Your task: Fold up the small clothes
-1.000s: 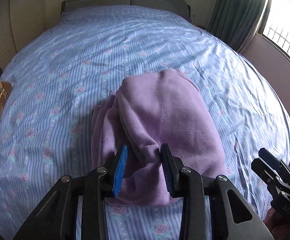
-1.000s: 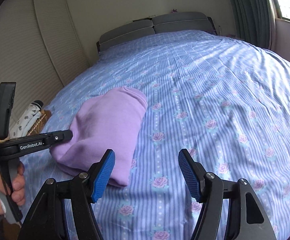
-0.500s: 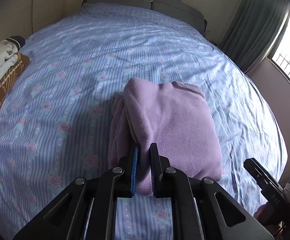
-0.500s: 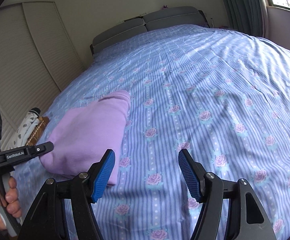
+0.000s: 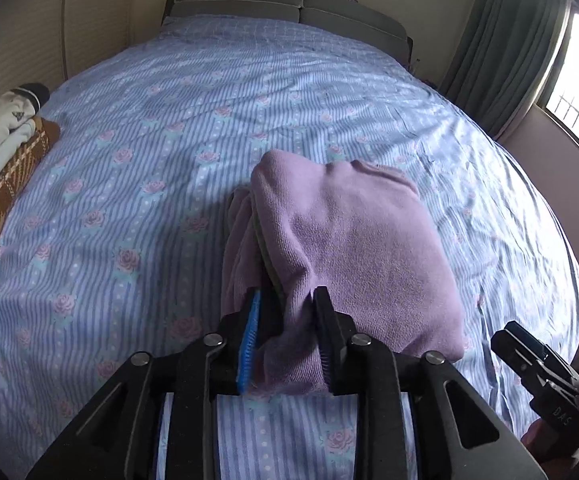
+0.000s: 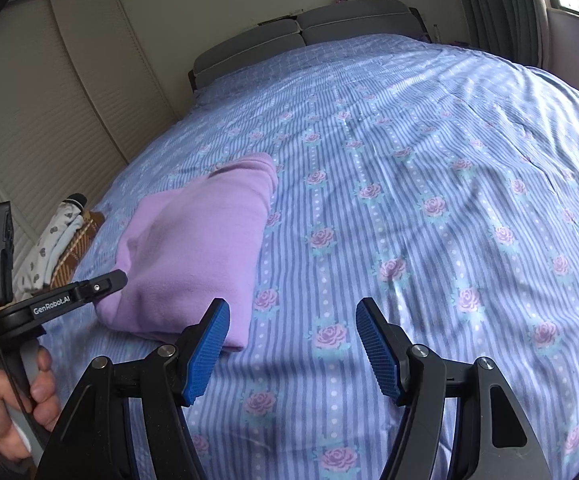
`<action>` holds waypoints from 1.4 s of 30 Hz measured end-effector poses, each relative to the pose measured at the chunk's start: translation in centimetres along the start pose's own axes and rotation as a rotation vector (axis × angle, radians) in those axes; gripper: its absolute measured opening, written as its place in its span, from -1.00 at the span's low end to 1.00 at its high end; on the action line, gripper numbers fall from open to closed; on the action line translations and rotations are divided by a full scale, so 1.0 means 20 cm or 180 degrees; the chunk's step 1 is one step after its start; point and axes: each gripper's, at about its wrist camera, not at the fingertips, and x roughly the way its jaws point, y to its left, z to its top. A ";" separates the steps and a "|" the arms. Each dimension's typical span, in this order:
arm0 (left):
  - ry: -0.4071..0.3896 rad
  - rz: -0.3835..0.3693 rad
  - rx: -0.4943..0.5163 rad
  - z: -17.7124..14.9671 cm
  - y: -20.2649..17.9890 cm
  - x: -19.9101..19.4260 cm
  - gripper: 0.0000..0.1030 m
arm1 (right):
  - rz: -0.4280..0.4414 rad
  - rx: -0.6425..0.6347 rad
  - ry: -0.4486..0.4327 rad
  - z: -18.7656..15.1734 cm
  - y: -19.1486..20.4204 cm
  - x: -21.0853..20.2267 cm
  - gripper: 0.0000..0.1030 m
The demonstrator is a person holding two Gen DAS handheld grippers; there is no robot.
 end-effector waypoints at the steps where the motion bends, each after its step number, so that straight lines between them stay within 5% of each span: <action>1: -0.0018 -0.0010 0.0023 0.02 -0.02 -0.01 -0.03 | 0.0003 -0.0018 -0.0018 0.00 0.00 -0.01 0.28; 2: -0.0021 -0.0023 0.0049 0.06 -0.03 -0.01 0.09 | 0.0006 -0.0029 -0.0033 0.01 0.01 -0.01 0.28; 10: 0.0178 -0.0036 0.0079 0.33 0.01 0.14 0.07 | 0.0039 0.0135 -0.0038 0.03 -0.05 0.00 0.28; 12: 0.0300 -0.0059 0.0090 0.35 0.02 0.22 -0.14 | 0.0043 0.0180 -0.0018 0.04 -0.07 0.01 0.28; 13: 0.0349 -0.0086 0.0077 0.34 0.02 0.24 -0.49 | 0.0050 0.0194 -0.0018 0.04 -0.07 0.01 0.28; 14: 0.0377 -0.0082 0.0076 0.34 0.03 0.26 -0.60 | 0.0052 0.0203 -0.0024 0.03 -0.07 0.01 0.28; 25: 0.0222 0.0123 0.0252 0.27 0.06 0.28 -0.69 | -0.0017 0.0076 0.0032 0.02 -0.03 0.05 0.28; 28: 0.0129 0.0113 0.0320 0.28 0.02 0.22 -0.60 | -0.0074 0.0041 0.0035 0.02 -0.02 0.05 0.28; 32: -0.0066 0.0205 0.0371 0.26 -0.03 0.08 0.10 | -0.0173 -0.0026 -0.0024 0.05 0.01 0.01 0.28; 42: -0.0128 0.0469 0.0444 0.04 -0.11 -0.08 0.11 | -0.0719 -0.0251 -0.0175 0.11 0.07 -0.08 0.28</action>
